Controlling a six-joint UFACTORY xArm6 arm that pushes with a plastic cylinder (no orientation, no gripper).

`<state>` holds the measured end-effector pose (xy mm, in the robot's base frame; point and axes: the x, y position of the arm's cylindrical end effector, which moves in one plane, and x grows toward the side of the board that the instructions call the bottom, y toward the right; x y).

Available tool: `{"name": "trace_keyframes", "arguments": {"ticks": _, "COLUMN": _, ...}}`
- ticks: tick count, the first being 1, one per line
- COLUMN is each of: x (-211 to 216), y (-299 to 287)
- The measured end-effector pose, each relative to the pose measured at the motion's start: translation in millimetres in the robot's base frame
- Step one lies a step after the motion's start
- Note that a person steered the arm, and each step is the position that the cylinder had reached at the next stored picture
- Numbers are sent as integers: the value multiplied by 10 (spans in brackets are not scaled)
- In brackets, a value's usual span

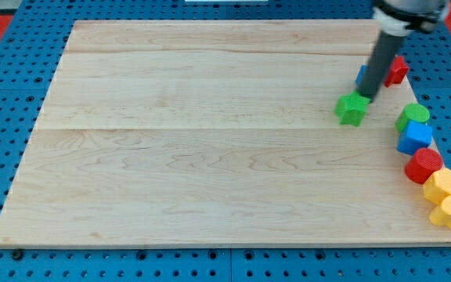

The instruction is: Keep arm at top right corner of the board

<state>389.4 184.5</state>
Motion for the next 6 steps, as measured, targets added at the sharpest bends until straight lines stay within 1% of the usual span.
{"name": "trace_keyframes", "arguments": {"ticks": 2, "x": 171, "y": -1463}}
{"name": "trace_keyframes", "arguments": {"ticks": 3, "x": -40, "y": -1421}}
{"name": "trace_keyframes", "arguments": {"ticks": 4, "x": -572, "y": -1034}}
{"name": "trace_keyframes", "arguments": {"ticks": 5, "x": -1628, "y": -862}}
{"name": "trace_keyframes", "arguments": {"ticks": 6, "x": -1978, "y": -573}}
